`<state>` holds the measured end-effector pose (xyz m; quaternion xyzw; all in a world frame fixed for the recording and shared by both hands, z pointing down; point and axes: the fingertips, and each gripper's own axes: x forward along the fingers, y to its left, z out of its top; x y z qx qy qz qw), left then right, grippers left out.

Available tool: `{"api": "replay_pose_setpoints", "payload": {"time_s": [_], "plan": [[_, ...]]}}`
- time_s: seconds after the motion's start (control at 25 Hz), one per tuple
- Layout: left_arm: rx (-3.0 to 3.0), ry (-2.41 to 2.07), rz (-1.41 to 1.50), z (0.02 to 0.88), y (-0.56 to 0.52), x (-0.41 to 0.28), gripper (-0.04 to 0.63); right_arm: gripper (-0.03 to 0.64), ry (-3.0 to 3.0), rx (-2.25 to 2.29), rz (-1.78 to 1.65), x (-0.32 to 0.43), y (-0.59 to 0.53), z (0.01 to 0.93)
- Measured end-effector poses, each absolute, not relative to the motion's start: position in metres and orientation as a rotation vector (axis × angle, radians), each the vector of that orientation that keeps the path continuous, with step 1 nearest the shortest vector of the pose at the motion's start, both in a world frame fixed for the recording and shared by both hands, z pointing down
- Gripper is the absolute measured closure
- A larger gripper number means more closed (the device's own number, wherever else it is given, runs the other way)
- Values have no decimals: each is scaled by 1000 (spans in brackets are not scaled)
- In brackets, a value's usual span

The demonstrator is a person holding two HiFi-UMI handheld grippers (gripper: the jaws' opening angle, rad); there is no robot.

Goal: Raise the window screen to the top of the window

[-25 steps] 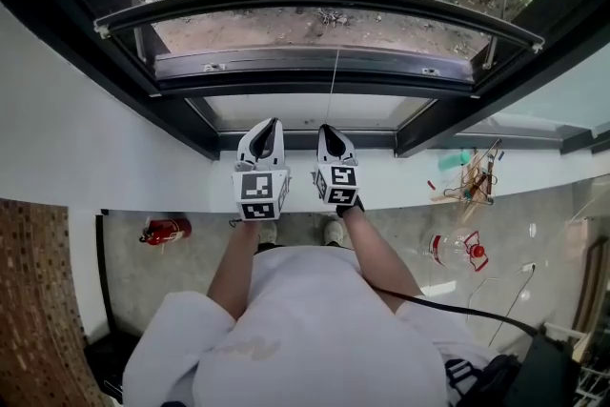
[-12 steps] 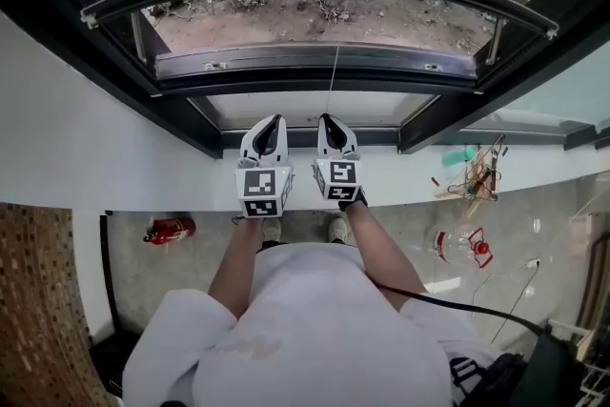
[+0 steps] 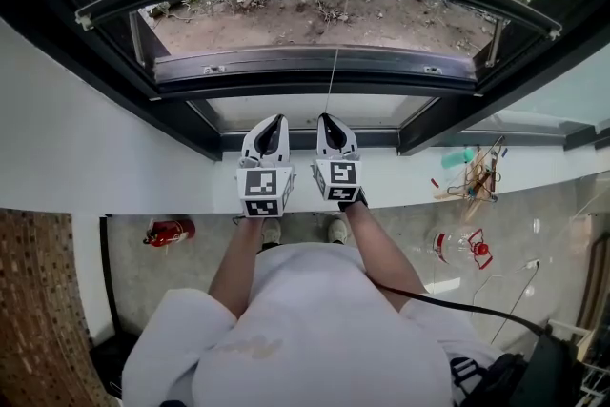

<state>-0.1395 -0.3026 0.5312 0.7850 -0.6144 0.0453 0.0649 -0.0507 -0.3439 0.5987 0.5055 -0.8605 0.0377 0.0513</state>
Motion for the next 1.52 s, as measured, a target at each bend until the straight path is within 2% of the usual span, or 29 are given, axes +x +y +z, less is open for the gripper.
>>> {"api": "replay_pose_setpoints", "payload": {"time_s": [0.92,1.52], "plan": [[2388,-1857,121,526,-300,-137,594,617,-2680,1558,89,-53,-342,573],[2375,-1846,41,511,-298,-138,594,617,-2801,1605,-32,-56,-335,511]]}}
